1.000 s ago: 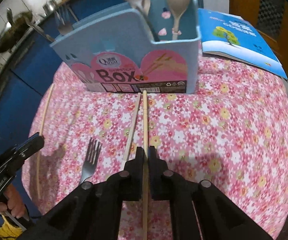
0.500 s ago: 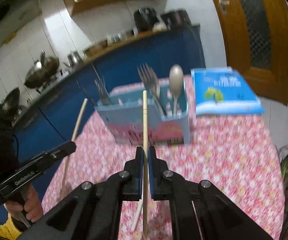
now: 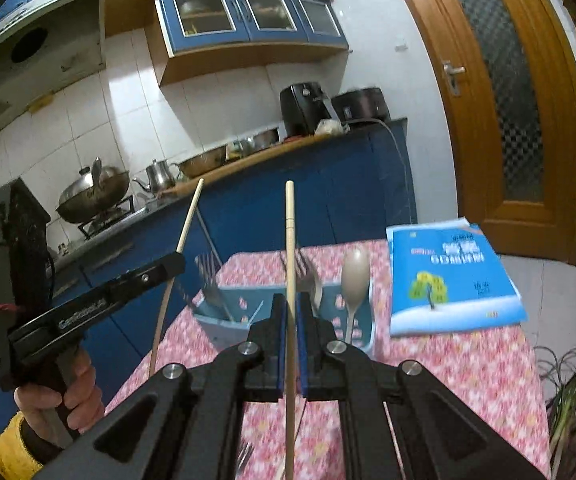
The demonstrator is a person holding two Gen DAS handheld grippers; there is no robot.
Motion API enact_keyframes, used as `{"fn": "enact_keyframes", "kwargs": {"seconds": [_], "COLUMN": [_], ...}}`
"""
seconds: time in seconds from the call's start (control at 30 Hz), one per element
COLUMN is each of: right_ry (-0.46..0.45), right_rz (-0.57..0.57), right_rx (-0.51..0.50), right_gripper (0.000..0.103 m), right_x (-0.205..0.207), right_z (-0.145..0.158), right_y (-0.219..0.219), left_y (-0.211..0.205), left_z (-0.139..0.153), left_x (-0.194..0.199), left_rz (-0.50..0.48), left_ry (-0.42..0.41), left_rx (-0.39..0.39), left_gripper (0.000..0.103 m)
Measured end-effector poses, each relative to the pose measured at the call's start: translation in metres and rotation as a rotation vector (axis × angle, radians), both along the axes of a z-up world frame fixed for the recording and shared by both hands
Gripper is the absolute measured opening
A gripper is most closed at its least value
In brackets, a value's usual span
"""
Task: Organize utensils
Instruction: 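Lift and carry both chopsticks over the blue holder with both tools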
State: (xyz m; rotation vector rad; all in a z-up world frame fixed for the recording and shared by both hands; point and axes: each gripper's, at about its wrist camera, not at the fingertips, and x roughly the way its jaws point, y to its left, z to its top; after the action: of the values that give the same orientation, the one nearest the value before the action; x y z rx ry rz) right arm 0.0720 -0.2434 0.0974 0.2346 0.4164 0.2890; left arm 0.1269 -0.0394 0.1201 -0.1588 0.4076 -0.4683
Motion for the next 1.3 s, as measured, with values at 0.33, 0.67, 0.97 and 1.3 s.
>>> {"fn": "enact_keyframes", "kwargs": {"seconds": [0.33, 0.67, 0.97, 1.3], "right_ry": [-0.108, -0.195, -0.174, -0.148], "right_rz": [-0.020, -0.066, -0.036, -0.007], "right_rx": [-0.003, -0.059, -0.091, -0.100], "right_gripper": [0.007, 0.007, 0.007, 0.007], "right_x": [0.038, 0.069, 0.076, 0.071], "right_z": [0.003, -0.002, -0.022, -0.031], "right_y": [-0.002, 0.002, 0.009, 0.014], "left_y": [-0.007, -0.004, -0.007, -0.009], "left_z": [-0.003, -0.015, -0.022, -0.025], "left_x": [0.036, 0.044, 0.041, 0.030], "left_rz": [0.091, 0.163, 0.180, 0.174], "left_ry": [-0.149, -0.234, -0.267, -0.255], "left_rx": [-0.021, -0.042, -0.042, -0.007], "left_gripper": [0.002, 0.002, 0.002, 0.002]}}
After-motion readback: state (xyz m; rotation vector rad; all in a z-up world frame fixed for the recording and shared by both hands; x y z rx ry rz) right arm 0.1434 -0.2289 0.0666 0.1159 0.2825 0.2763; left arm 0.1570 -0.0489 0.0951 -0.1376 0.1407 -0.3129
